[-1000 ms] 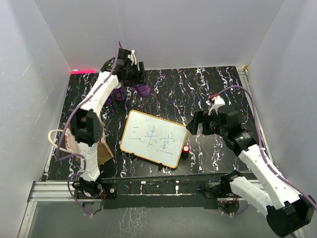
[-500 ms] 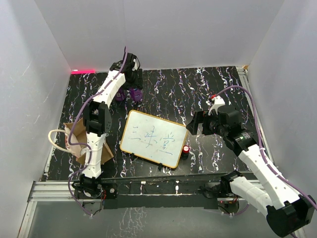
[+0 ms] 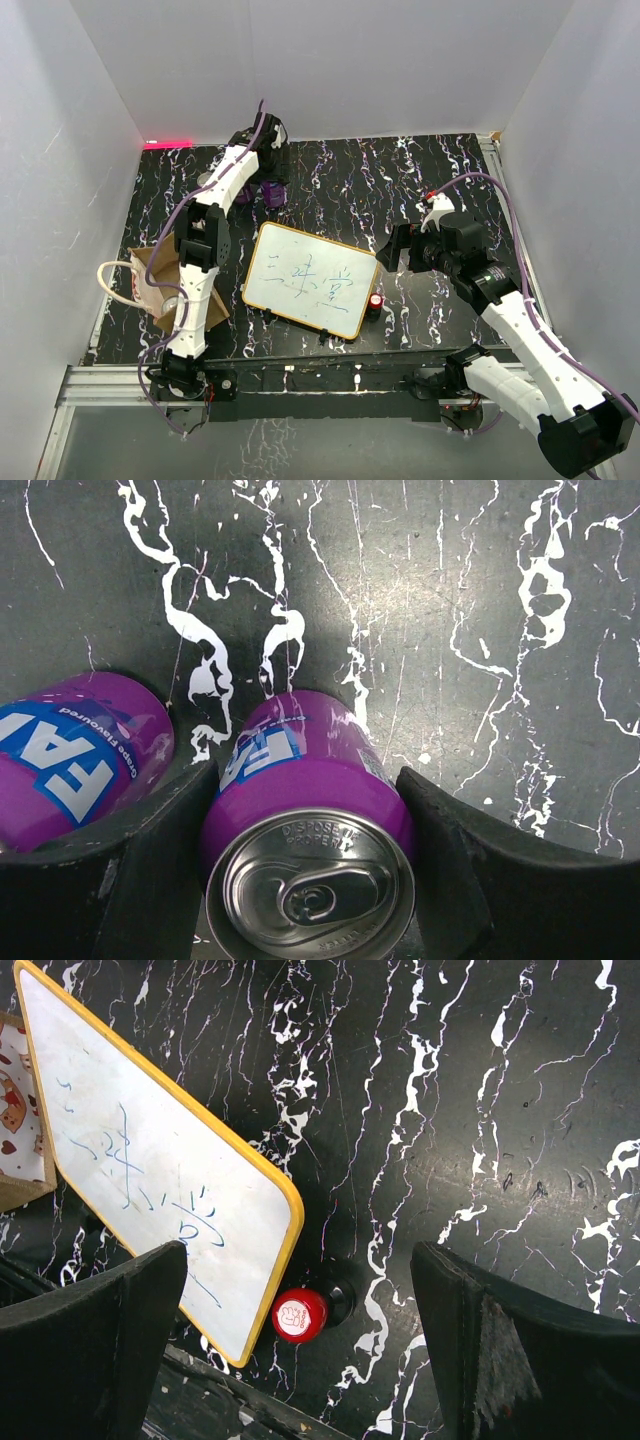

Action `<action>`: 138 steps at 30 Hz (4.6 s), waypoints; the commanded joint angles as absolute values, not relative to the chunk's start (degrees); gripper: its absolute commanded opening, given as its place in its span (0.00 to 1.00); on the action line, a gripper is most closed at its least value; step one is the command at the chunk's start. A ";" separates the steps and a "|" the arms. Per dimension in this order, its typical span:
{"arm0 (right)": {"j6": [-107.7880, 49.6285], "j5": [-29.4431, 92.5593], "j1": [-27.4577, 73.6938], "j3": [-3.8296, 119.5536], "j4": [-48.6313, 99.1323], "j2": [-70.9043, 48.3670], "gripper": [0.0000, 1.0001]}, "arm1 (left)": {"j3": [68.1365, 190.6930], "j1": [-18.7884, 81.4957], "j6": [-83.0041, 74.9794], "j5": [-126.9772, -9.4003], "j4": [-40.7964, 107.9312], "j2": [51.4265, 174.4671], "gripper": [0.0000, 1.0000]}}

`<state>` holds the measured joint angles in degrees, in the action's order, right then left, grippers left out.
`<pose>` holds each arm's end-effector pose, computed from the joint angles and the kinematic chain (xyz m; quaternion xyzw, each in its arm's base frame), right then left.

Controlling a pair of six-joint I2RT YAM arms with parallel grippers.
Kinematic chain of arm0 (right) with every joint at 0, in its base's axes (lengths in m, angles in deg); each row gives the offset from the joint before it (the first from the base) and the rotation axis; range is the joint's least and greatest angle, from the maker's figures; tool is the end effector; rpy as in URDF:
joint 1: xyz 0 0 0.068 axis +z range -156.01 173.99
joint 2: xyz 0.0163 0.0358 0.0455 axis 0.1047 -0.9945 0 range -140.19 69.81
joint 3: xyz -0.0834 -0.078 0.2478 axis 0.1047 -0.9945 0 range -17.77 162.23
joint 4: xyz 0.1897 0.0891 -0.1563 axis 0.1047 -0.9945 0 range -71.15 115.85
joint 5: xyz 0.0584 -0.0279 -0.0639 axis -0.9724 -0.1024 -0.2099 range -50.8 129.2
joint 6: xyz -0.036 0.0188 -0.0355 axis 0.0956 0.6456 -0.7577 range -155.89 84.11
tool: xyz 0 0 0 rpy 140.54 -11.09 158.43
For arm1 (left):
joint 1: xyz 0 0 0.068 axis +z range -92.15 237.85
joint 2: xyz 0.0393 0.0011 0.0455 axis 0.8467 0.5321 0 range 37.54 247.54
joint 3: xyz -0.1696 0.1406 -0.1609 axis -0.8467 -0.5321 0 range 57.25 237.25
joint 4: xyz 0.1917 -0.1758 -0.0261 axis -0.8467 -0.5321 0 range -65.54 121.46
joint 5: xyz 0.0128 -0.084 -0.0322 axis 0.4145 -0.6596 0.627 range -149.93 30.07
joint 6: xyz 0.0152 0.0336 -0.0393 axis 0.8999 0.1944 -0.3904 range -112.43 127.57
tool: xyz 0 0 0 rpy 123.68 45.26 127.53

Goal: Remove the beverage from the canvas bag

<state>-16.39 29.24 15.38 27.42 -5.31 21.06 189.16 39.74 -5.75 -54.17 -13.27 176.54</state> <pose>0.1690 0.0727 0.2945 -0.0548 0.8817 0.2335 0.4062 0.5117 -0.1637 0.2301 0.0231 0.9437 -0.0427 0.3272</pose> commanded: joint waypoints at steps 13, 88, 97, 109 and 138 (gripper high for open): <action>-16.54 29.89 15.73 28.02 -2.72 21.04 0.98 | 193.16 39.75 -0.53 -53.93 -14.19 168.71 0.89; -16.80 29.29 15.72 28.11 -3.33 18.17 0.98 | 114.55 62.68 -25.72 -41.45 -5.72 92.74 0.89; -16.90 28.46 15.73 28.02 -3.20 17.28 0.98 | 104.20 62.68 -34.02 -45.08 -9.68 88.61 0.81; -16.76 28.66 15.71 28.02 -3.23 17.29 0.98 | 103.05 62.60 -32.04 -51.81 -11.44 94.84 0.62; -16.75 28.44 15.74 28.04 -3.07 17.82 0.98 | 101.07 62.62 -32.69 -55.36 -7.53 103.07 0.47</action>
